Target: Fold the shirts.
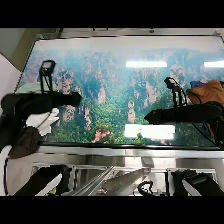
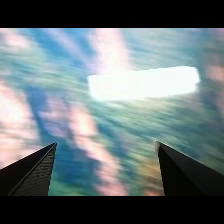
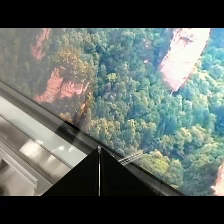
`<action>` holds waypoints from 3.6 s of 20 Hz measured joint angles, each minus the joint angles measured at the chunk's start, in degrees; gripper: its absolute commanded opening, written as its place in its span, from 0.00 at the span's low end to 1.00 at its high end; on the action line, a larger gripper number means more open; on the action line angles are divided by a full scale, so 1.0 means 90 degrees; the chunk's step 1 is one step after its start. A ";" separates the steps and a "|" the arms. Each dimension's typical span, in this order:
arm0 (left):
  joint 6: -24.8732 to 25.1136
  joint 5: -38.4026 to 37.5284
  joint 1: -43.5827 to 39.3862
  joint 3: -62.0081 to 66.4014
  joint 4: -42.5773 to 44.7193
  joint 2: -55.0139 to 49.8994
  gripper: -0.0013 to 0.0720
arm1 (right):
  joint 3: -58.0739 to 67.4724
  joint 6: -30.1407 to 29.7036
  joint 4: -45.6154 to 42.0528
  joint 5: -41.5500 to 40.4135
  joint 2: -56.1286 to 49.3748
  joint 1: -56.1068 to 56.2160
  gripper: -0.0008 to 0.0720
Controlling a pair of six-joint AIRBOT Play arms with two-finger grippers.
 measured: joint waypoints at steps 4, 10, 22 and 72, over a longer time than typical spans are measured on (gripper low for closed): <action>0.0600 -0.0168 0.1681 0.0981 0.1350 -0.1598 0.99 | 0.0000 0.0000 0.0000 0.0000 0.0000 0.0000 0.05; 0.1406 -0.0296 0.3135 0.2249 0.1902 -0.4228 0.99 | 0.0000 0.0000 0.0000 0.0002 0.0000 0.0002 0.05; 0.1763 0.0945 0.2951 0.4631 0.1394 -0.5697 0.04 | 0.0000 0.0000 -0.0002 0.0002 0.0000 0.0002 0.05; 0.0075 -0.2929 -0.3128 -0.0821 -0.5095 -0.3638 0.96 | 0.5464 -0.0381 0.0726 0.0418 -0.7021 -0.1698 0.61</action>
